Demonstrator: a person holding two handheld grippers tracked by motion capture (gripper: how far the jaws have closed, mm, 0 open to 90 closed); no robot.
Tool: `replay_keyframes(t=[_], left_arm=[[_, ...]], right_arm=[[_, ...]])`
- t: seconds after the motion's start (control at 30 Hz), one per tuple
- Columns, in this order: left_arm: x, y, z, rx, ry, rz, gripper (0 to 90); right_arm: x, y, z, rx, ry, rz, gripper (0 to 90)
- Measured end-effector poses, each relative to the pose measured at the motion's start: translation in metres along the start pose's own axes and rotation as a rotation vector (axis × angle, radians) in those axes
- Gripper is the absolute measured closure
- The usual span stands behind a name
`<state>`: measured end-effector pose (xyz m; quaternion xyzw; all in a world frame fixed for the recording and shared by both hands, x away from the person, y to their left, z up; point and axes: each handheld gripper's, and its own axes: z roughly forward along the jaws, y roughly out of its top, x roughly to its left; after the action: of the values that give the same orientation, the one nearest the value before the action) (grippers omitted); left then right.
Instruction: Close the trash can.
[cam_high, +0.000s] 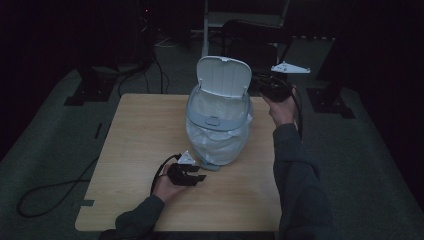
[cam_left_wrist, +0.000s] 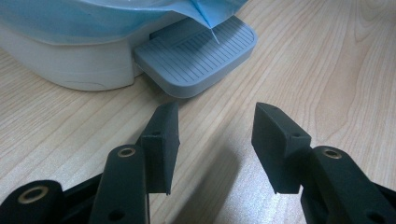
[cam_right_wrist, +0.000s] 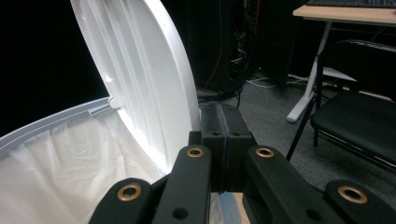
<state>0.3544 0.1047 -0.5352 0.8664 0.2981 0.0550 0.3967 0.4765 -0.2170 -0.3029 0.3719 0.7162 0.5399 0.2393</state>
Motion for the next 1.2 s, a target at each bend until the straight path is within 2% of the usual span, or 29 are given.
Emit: replay_keyframes(t=[0.33, 0.7, 1.03, 1.2], left_arm=[[0.0, 0.0, 0.001, 0.003, -0.002, 0.0, 52.4], [0.001, 0.001, 0.003, 0.009, -0.003, 0.001, 52.4], [0.001, 0.003, 0.003, 0.008, -0.006, 0.0, 52.4], [0.002, 0.003, 0.003, 0.009, -0.005, 0.004, 52.4]], right_arm=[[0.004, 0.001, -0.005, -0.008, 0.034, -0.036, 90.0], [0.007, -0.007, -0.012, -0.014, 0.105, -0.071, 90.0], [0.017, -0.012, -0.017, 0.016, 0.142, -0.121, 90.0], [0.02, -0.018, -0.017, 0.034, 0.162, -0.13, 90.0]])
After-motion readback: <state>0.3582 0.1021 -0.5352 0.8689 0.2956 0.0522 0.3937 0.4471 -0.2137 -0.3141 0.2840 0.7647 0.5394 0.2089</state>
